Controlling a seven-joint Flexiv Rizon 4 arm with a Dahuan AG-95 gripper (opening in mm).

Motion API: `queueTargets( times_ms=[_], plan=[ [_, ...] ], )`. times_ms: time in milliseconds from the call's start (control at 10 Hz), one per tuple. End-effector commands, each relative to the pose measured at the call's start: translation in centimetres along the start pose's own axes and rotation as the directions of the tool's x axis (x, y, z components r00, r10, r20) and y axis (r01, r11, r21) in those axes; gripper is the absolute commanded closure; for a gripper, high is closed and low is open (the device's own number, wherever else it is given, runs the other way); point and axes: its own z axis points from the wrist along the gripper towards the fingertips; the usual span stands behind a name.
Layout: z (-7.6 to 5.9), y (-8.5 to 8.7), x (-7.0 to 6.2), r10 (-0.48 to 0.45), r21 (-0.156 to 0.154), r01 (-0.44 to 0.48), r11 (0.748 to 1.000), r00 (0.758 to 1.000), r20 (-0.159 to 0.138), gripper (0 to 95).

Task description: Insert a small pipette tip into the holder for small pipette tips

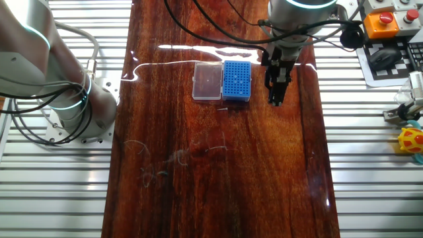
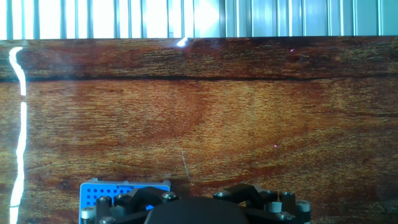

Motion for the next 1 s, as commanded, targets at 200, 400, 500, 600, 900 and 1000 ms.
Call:
queueTargets(
  times_ms=[200,400,500,600,900,1000],
  plan=[
    [-0.02,0.01,0.01,-0.023,-0.013,0.023,1.000,1.000,0.003,95.0],
    [-0.02,0.01,0.01,-0.023,-0.013,0.023,1.000,1.000,0.003,95.0],
    [-0.02,0.01,0.01,-0.023,-0.012,0.023,1.000,1.000,0.002,95.0],
    [-0.02,0.01,0.01,-0.023,-0.011,0.023,1.000,1.000,0.002,95.0],
    [-0.02,0.01,0.01,-0.023,-0.010,0.023,1.000,1.000,0.001,95.0],
    [-0.01,0.01,0.01,-0.024,-0.011,0.024,1.000,1.000,0.001,95.0]
  ],
)
